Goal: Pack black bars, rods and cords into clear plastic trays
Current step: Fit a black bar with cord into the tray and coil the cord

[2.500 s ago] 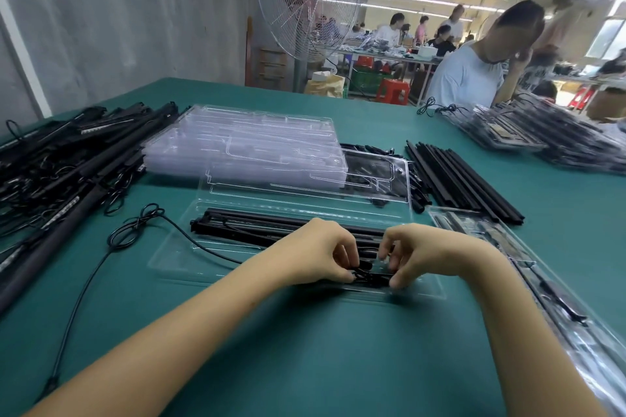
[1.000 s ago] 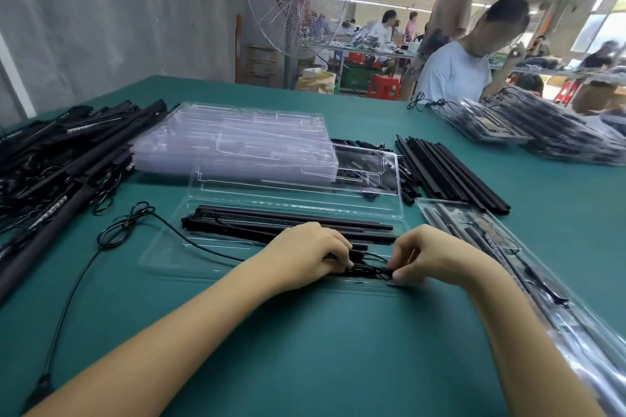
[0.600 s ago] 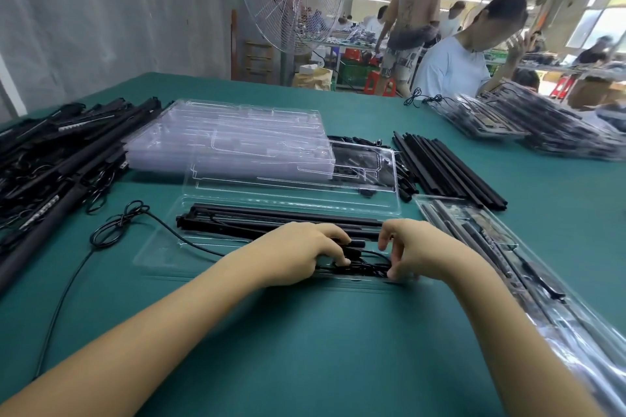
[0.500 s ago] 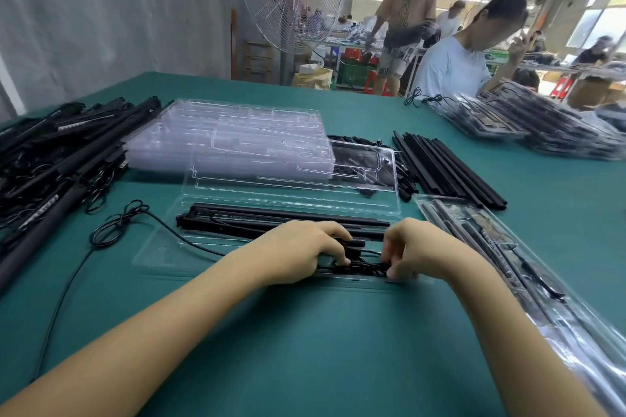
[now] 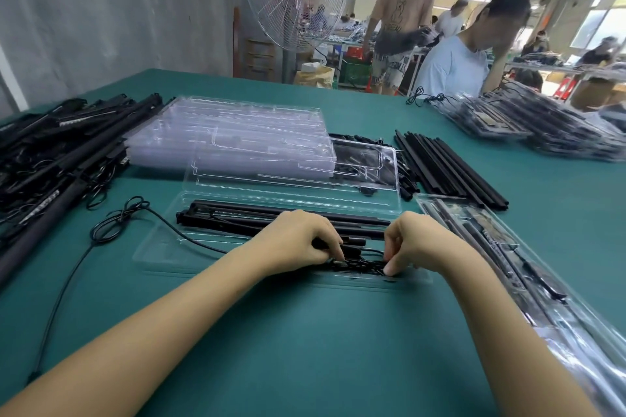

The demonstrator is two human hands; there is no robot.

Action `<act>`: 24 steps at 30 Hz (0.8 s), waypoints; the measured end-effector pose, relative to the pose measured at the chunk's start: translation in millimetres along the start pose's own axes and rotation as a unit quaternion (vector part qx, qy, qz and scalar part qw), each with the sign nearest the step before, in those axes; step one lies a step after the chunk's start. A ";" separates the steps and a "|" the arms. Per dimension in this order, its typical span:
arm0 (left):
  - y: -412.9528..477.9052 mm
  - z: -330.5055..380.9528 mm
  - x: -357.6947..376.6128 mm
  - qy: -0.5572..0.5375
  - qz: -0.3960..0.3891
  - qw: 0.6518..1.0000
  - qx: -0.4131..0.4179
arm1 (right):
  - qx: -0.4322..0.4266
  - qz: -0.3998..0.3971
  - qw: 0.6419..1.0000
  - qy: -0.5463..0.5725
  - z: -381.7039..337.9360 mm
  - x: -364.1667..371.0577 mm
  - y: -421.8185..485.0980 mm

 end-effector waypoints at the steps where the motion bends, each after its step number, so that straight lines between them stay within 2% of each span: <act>1: 0.8 -1.0 -1.1 -0.011 -0.001 1.000 -0.008 | -0.002 0.007 1.000 -0.006 -1.6 0.2 -0.7; 8: 5.7 -2.2 -1.4 0.000 -0.002 1.000 -0.025 | -0.007 0.018 0.999 -0.041 -4.9 -2.0 -6.1; 13: 4.3 -3.7 0.3 -0.004 -0.002 1.000 -0.028 | -0.007 -0.011 1.000 -0.010 1.6 -2.6 -4.4; 17: 4.3 1.3 1.1 0.047 -0.004 0.999 -0.008 | -0.002 -0.025 0.998 -0.049 1.0 4.1 -0.7; 24: 7.2 11.8 1.8 0.133 -0.006 0.991 0.020 | -0.017 0.006 0.998 -0.067 -4.4 7.0 -7.3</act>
Point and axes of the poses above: each hand's wrist, its own y-axis towards the middle knuckle, its own x-axis out of the palm, z = x × y, the point moved 5 cm from there along y, towards the middle knuckle, and after that the axes turned 1 degree about y, right-handed, at the moved point
